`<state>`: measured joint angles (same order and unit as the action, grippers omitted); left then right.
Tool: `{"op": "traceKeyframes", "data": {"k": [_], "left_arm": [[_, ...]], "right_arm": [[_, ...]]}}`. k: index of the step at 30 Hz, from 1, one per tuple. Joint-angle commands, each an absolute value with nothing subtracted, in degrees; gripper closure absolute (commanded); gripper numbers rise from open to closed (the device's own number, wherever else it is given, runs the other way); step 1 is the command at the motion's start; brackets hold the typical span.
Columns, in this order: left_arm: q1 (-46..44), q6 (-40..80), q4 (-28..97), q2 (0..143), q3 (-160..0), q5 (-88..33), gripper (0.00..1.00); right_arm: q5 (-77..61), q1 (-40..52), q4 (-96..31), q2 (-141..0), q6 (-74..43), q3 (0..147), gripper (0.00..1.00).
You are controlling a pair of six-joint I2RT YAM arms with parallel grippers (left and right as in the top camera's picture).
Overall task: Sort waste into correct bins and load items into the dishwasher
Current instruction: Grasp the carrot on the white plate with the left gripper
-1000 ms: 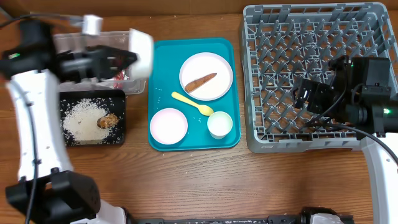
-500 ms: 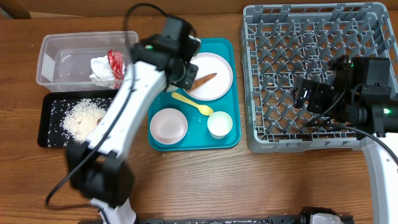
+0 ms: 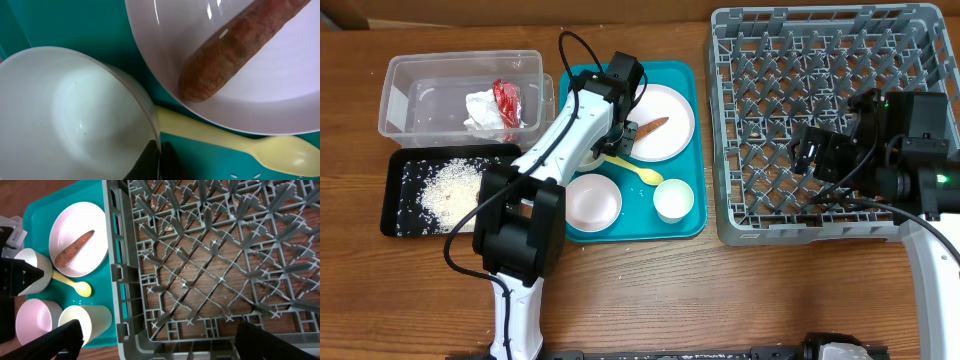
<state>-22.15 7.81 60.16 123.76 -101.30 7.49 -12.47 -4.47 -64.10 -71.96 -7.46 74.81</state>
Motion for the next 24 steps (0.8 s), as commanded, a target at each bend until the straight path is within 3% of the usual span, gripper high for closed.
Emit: {"op": "traceKeyframes", "data": {"k": [1, 2, 6, 10, 16, 24], "left_arm": [[-22.2, 9.0, 59.9, 124.0, -101.7, 6.4, 0.80], [-22.2, 8.8, 60.2, 124.0, -102.8, 6.3, 0.64], [-22.2, 5.3, 61.5, 124.0, -107.9, 5.9, 0.42], [-22.8, -5.6, 58.4, 124.0, -112.5, 1.1, 0.21], [-23.4, -16.6, 52.8, 126.6, -112.3, -1.6, 0.19], [-24.0, -21.7, 55.2, 132.6, -112.3, -1.6, 0.28]], "right_arm": [[-12.1, -4.6, -63.4, -71.8, -7.4, 76.1, 0.00], [-12.1, -4.6, -63.3, -71.8, -7.4, 76.1, 0.00], [-12.1, -4.6, -63.3, -71.8, -7.4, 76.1, 0.00], [-12.1, -4.6, -63.3, -71.8, -7.4, 76.1, 0.00], [-12.1, -4.6, -63.4, -71.8, -7.4, 76.1, 0.00], [-12.1, -4.6, -63.5, -71.8, -7.4, 76.1, 0.00]]}}
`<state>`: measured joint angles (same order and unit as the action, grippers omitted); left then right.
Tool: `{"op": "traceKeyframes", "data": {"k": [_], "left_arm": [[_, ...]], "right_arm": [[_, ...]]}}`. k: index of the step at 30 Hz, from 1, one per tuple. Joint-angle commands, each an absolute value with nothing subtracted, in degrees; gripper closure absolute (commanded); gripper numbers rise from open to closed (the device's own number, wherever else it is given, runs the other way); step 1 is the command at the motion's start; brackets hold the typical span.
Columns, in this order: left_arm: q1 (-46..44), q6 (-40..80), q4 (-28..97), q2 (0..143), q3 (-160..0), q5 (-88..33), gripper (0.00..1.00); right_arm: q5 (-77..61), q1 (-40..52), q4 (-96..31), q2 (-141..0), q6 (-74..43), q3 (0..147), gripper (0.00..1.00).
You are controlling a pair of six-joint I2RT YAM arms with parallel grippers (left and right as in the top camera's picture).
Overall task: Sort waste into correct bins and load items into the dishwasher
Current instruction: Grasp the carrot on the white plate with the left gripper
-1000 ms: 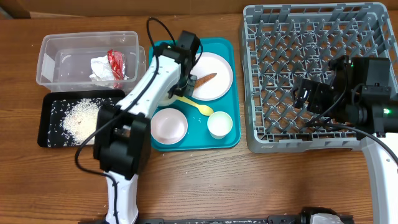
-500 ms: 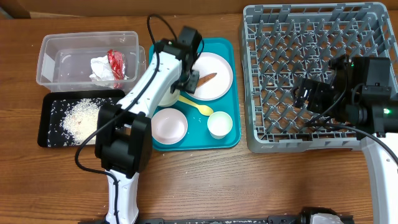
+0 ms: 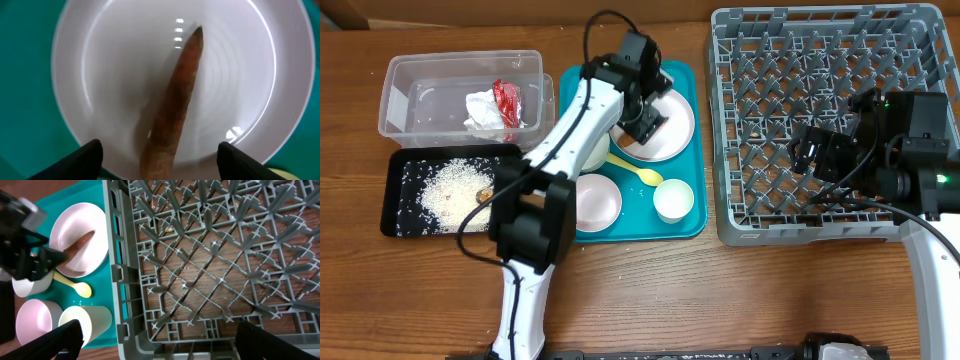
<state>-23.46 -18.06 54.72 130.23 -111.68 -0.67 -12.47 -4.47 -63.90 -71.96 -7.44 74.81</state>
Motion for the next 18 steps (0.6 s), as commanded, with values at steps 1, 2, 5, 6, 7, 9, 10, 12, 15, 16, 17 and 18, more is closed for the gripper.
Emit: {"op": "traceKeyframes", "data": {"k": [1, 2, 5, 6, 7, 9, 10, 12, 15, 16, 17, 18], "left_arm": [[-24.0, -21.7, 55.3, 132.9, -112.3, -1.6, 0.29], [-24.1, -21.7, 55.2, 133.6, -112.3, -1.5, 0.32], [-24.0, -21.7, 55.0, 135.3, -112.3, -1.5, 0.45], [-24.0, -21.7, 55.0, 135.5, -112.3, -1.6, 0.50], [-24.0, -21.7, 55.0, 135.7, -112.3, -1.6, 0.56], [-24.1, -21.4, 55.0, 136.2, -112.3, -1.6, 0.71], [-24.0, -21.0, 54.9, 136.3, -112.3, -1.6, 0.75], [-24.0, -20.4, 54.8, 136.4, -112.3, -1.6, 0.85], [-24.1, -18.1, 54.5, 136.4, -112.4, -1.6, 0.96], [-24.1, -17.4, 54.4, 136.4, -112.4, -1.6, 0.96], [-24.1, -16.7, 54.5, 136.2, -112.7, -1.5, 0.96], [-24.1, -16.4, 54.8, 136.2, -113.2, -1.5, 0.96]], "right_arm": [[-12.1, -4.6, -63.5, -71.8, -7.4, 76.1, 0.00], [-12.1, -4.6, -63.6, -71.8, -7.4, 76.1, 0.00], [-12.1, -4.6, -63.6, -71.8, -7.4, 76.1, 0.00], [-12.1, -4.6, -63.5, -71.8, -7.4, 76.1, 0.00], [-12.1, -4.6, -63.6, -71.8, -7.4, 76.1, 0.00], [-12.1, -4.6, -63.6, -71.8, -7.4, 76.1, 0.00], [-12.1, -4.6, -63.6, -71.8, -7.4, 76.1, 0.00], [-12.1, -4.6, -63.6, -71.8, -7.4, 76.1, 0.00], [-12.1, -4.6, -63.6, -71.8, -7.4, 76.1, 0.00], [-12.1, -4.6, -63.6, -71.8, -7.4, 76.1, 0.00], [-12.1, -4.6, -63.5, -71.8, -7.4, 76.1, 0.00], [-12.1, -4.6, -63.5, -71.8, -7.4, 76.1, 0.00]]}}
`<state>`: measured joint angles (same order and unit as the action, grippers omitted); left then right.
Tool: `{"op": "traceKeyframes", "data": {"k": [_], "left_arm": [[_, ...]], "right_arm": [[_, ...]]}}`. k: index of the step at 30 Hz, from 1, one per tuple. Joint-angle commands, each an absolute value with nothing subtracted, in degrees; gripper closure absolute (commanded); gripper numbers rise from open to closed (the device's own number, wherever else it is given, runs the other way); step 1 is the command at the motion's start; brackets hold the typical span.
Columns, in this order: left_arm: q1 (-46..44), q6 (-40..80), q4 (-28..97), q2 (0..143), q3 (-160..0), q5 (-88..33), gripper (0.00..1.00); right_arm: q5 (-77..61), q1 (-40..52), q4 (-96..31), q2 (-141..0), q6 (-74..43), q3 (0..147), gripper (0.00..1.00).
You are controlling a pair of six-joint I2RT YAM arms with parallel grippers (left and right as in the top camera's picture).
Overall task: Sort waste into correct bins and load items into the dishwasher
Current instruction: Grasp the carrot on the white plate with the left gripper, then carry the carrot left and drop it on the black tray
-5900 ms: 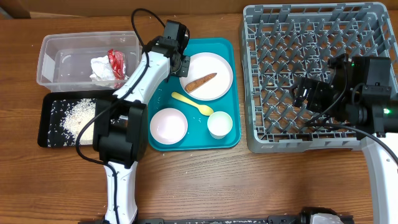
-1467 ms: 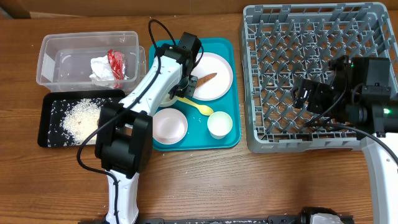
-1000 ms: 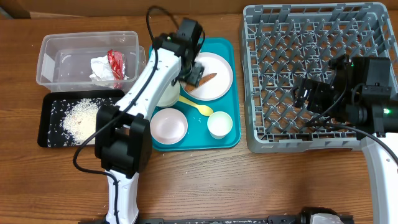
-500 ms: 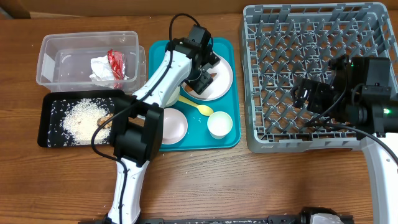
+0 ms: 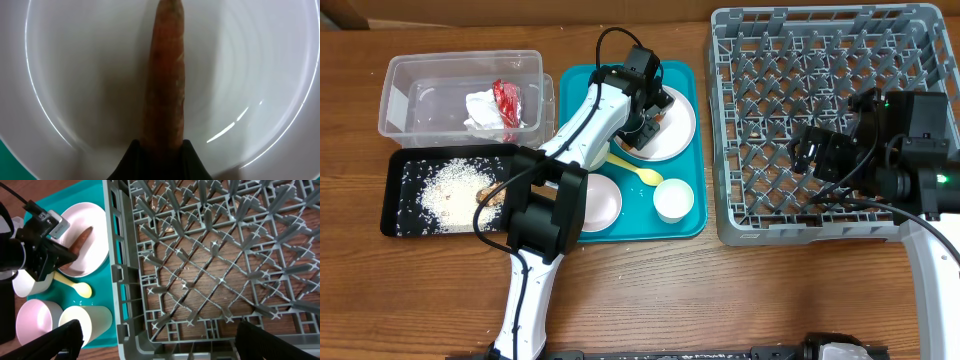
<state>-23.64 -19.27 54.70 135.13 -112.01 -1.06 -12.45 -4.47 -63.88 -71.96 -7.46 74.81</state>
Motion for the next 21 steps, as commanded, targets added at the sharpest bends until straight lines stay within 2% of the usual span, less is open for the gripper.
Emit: {"op": "traceKeyframes", "data": {"k": [1, 8, 12, 16, 21], "left_arm": [[-24.1, -16.1, 55.8, 136.2, -114.7, -1.5, 0.96], [-23.7, -5.5, 69.8, 136.2, -139.7, 2.2, 0.96], [-22.0, 2.9, 84.3, 136.0, -160.4, 6.0, 0.96], [-19.4, 5.3, 96.8, 135.9, -176.6, 6.1, 0.96], [-16.7, 6.5, 96.8, 129.6, -175.8, -0.3, 0.96]], "right_arm": [[-12.1, -4.6, -63.5, -71.8, -7.4, 76.1, 0.00], [-12.1, -4.6, -63.6, -71.8, -7.4, 76.1, 0.00], [-12.1, -4.6, -63.6, -71.8, -7.4, 76.1, 0.00], [-12.1, -4.6, -63.5, -71.8, -7.4, 76.1, 0.00], [-12.1, -4.6, -64.1, -71.8, -7.4, 76.1, 0.00]]}}
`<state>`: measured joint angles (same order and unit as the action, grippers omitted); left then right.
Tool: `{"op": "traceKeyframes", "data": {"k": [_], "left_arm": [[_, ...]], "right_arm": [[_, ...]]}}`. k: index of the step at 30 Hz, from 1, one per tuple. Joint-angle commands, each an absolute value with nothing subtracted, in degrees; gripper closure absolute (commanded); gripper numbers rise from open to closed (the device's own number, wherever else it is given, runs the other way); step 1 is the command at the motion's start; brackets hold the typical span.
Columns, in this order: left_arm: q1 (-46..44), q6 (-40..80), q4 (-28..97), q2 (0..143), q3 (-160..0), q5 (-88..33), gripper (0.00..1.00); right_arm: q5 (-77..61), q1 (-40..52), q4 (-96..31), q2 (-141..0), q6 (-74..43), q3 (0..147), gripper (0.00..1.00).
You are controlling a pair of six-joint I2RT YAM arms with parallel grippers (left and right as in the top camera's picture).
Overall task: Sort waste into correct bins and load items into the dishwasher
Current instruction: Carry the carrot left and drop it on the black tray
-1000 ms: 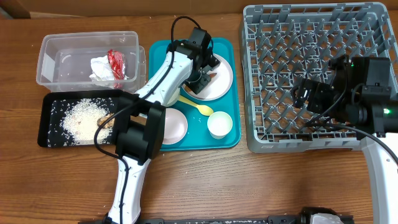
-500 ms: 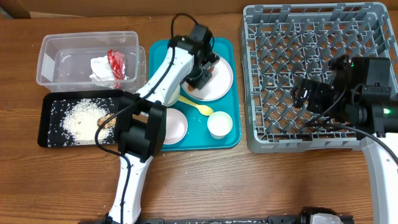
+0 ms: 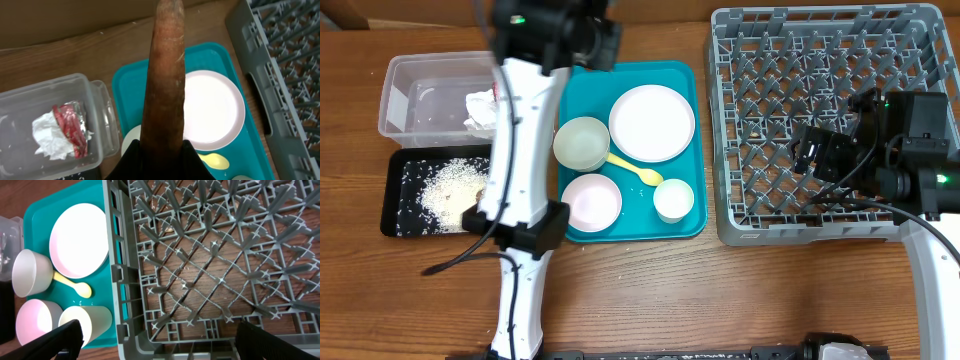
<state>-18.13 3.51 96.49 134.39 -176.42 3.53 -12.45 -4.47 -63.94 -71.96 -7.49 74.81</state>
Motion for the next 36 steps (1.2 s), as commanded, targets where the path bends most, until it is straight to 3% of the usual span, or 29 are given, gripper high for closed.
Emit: {"op": "traceKeyframes", "data": {"k": [1, 5, 11, 17, 26, 30, 36], "left_arm": [[-16.4, 6.5, 96.8, 127.9, -174.0, -1.2, 0.96], [-15.9, 6.5, 96.8, 119.2, -160.9, -0.2, 0.96], [-12.7, 14.4, 96.8, 106.0, -132.4, 12.3, 0.96], [-0.4, 18.5, 95.2, 101.5, -111.7, 13.5, 0.96], [13.8, 18.6, 75.4, 101.4, -87.2, -1.1, 0.96], [14.7, 22.9, 68.8, 101.5, -80.5, 1.1, 0.96], [15.5, 38.8, 60.1, 101.5, -72.8, 11.5, 0.96]], "right_arm": [[-12.1, -4.6, -64.5, -71.8, -7.4, 76.1, 0.00], [-12.1, -4.6, -65.3, -71.8, -7.4, 76.1, 0.00], [-12.1, -4.6, -64.2, -71.8, -7.4, 76.1, 0.00], [-12.1, -4.6, -63.4, -71.8, -7.5, 76.1, 0.00], [-12.1, -4.6, -63.2, -71.8, -7.5, 76.1, 0.00], [-12.1, -4.6, -63.2, -71.8, -7.5, 76.1, 0.00], [-12.1, -4.6, -63.1, -71.8, -7.5, 76.1, 0.00]]}}
